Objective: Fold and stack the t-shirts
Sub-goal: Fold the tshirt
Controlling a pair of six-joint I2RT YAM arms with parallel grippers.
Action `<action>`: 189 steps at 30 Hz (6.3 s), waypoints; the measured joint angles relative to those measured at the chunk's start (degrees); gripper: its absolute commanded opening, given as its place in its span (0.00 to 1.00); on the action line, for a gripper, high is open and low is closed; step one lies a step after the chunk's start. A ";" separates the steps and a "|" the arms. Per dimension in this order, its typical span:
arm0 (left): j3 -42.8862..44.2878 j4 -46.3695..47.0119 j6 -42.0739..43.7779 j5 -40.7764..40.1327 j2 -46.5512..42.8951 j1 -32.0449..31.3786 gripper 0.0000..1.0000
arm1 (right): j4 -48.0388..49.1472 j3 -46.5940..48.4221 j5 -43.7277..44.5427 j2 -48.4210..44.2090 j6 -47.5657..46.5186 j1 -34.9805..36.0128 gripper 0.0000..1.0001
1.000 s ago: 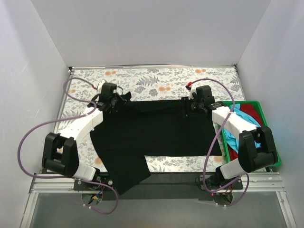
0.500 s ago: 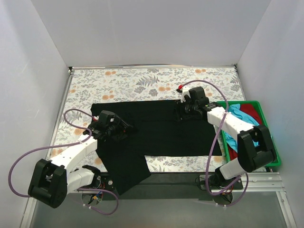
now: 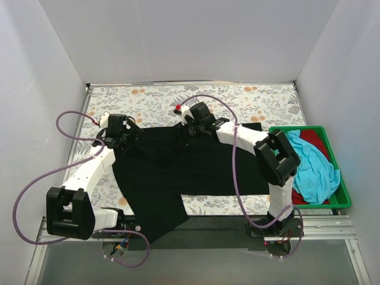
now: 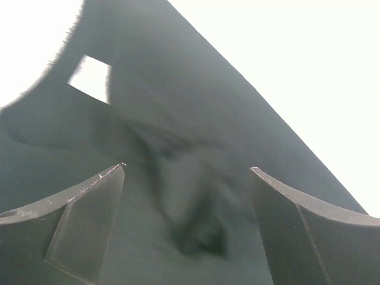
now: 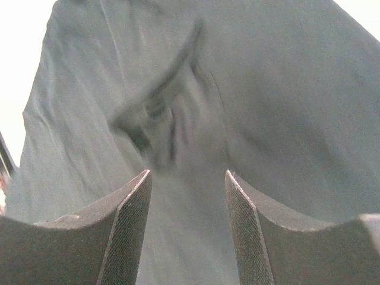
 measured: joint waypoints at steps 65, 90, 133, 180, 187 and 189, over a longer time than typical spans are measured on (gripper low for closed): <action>-10.95 -0.63 9.62 -6.12 -5.79 5.49 0.77 | -11.72 11.30 -11.80 10.78 -8.37 14.51 0.38; -12.09 -3.58 2.69 6.51 0.24 -5.70 0.22 | 12.24 -19.80 15.67 -6.16 1.53 14.88 0.41; -14.64 -2.99 1.51 3.26 2.16 -5.81 0.21 | 6.84 -15.63 22.40 -6.23 -5.99 17.09 0.01; 18.75 -1.79 5.33 -8.31 31.17 10.34 0.42 | -13.94 -6.80 26.01 -8.66 -1.03 -27.28 0.45; 23.19 -0.61 4.31 -8.74 39.01 12.39 0.36 | -10.95 -6.78 24.72 -2.62 1.84 -31.93 0.44; 23.80 -0.17 3.80 -8.59 39.54 13.25 0.36 | -10.73 -6.60 24.68 -1.27 2.32 -33.40 0.45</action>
